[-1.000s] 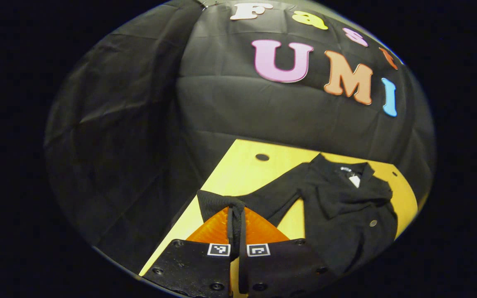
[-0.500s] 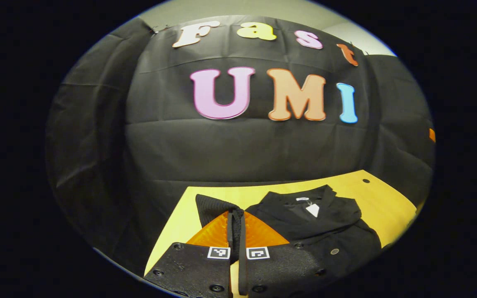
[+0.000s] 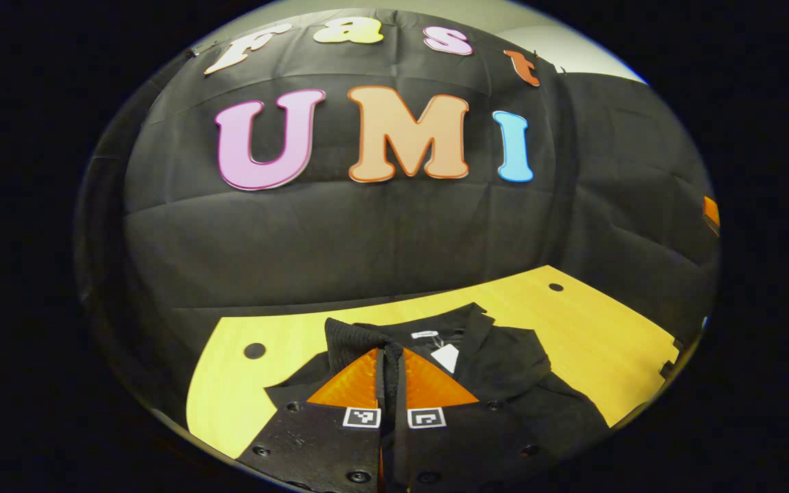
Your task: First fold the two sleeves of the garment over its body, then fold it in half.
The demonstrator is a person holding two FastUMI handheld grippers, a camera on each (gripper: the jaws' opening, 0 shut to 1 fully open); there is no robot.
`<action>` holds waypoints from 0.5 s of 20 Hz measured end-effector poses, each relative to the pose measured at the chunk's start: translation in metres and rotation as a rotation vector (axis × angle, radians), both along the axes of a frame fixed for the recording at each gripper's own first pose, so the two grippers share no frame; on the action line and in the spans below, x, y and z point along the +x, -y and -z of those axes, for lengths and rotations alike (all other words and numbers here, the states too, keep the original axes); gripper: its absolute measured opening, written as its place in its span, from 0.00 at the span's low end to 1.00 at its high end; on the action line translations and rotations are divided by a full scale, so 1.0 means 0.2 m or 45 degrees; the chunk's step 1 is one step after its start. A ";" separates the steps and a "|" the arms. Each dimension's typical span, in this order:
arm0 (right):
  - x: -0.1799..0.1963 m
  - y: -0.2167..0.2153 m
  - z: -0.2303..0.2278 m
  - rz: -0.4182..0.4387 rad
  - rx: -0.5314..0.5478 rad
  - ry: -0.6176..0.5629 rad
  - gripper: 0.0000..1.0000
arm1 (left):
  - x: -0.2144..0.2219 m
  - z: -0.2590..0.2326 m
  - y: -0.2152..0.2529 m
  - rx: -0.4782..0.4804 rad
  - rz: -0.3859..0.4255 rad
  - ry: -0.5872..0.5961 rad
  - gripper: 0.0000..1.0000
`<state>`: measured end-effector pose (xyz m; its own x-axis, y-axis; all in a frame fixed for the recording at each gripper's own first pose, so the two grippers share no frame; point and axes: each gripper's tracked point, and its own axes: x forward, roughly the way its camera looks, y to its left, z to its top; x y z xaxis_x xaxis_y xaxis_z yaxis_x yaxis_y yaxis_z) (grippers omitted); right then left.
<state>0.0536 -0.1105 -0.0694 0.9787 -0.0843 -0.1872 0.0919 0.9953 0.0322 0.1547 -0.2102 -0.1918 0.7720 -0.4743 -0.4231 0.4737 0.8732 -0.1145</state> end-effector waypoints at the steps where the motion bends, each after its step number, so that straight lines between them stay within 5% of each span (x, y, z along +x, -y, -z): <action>1: 0.01 -0.01 0.01 -0.011 0.004 -0.012 0.98 | 0.00 0.03 0.05 -0.006 0.013 -0.020 0.00; 10: 0.03 -0.02 0.13 -0.085 -0.030 -0.134 0.96 | -0.05 0.39 0.44 0.082 0.131 -0.215 0.00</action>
<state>0.0592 -0.1056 -0.0959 0.9572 -0.0255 -0.2882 0.0273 0.9996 0.0022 0.1444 -0.2988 -0.2706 0.6362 -0.5148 -0.5746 0.5398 0.8292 -0.1452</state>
